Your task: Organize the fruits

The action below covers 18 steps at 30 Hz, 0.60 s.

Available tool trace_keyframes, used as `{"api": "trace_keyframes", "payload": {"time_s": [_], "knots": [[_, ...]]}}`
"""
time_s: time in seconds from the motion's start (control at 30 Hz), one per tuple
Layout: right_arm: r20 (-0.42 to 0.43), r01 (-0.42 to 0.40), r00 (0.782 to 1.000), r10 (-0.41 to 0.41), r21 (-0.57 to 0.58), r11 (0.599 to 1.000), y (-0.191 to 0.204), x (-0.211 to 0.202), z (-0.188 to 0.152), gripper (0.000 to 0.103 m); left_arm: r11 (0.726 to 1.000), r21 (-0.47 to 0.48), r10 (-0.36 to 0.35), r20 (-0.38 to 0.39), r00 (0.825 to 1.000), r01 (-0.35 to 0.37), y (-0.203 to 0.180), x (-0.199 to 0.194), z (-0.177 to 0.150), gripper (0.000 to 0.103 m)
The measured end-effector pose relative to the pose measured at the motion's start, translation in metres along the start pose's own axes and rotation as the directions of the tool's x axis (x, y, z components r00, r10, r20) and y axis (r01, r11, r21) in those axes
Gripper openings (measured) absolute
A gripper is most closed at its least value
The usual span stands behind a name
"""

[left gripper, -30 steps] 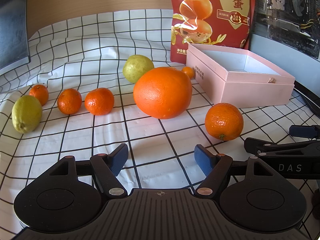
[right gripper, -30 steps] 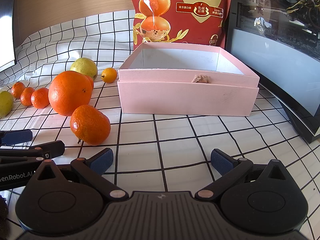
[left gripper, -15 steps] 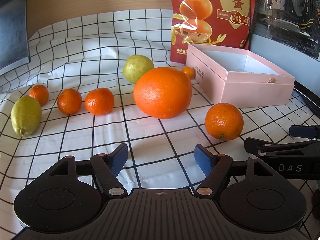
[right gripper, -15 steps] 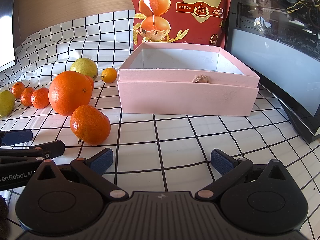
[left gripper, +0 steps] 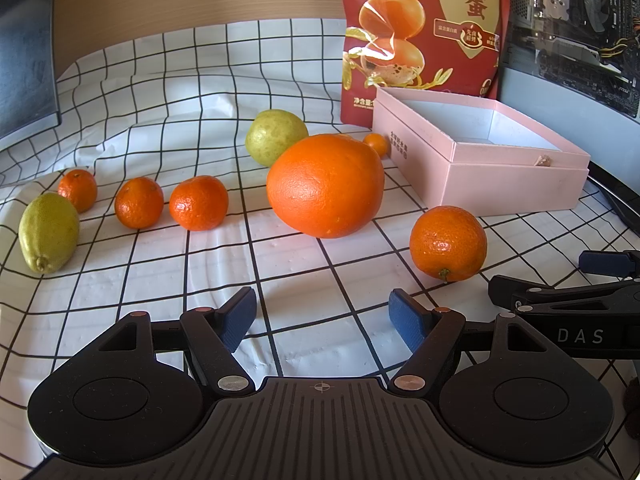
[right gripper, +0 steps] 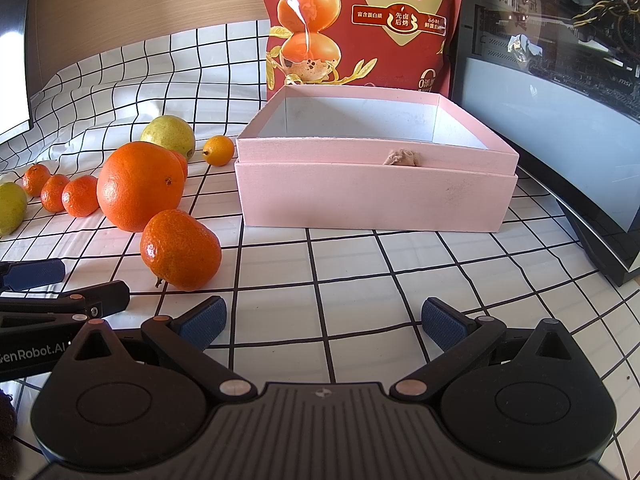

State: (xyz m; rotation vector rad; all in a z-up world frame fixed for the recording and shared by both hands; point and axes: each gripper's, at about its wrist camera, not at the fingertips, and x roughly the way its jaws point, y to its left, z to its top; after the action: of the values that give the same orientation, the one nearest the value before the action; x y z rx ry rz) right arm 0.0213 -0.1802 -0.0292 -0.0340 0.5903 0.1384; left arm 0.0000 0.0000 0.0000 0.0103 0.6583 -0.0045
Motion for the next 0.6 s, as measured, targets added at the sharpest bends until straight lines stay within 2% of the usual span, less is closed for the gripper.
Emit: {"api": "trace_keyframes", "payload": {"time_s": [0.3,0.4,0.47,0.6], "knots": [[-0.018,-0.017,1.0,0.017,-0.013,1.0,-0.001,-0.001,0.001,0.103,1.0,0.0,0.0,0.0,1.0,0.0,0.0,0.0,0.0,0.079],[-0.103,-0.056,0.993,0.053,-0.034,0.998,-0.004,-0.003,0.009,0.103,1.0,0.003,0.005,0.0,1.0,-0.005,0.0,0.0,0.0,0.08],[-0.158,-0.054,0.986,0.048,-0.03,0.998,-0.004,-0.003,0.013,0.103,1.0,0.003,0.005,0.0,1.0,-0.005,0.0,0.0,0.0,0.08],[-0.179,-0.042,0.983,0.035,-0.032,0.999,-0.002,-0.003,0.012,0.103,1.0,0.001,-0.004,0.0,1.0,0.004,-0.001,-0.002,-0.001,0.079]]}}
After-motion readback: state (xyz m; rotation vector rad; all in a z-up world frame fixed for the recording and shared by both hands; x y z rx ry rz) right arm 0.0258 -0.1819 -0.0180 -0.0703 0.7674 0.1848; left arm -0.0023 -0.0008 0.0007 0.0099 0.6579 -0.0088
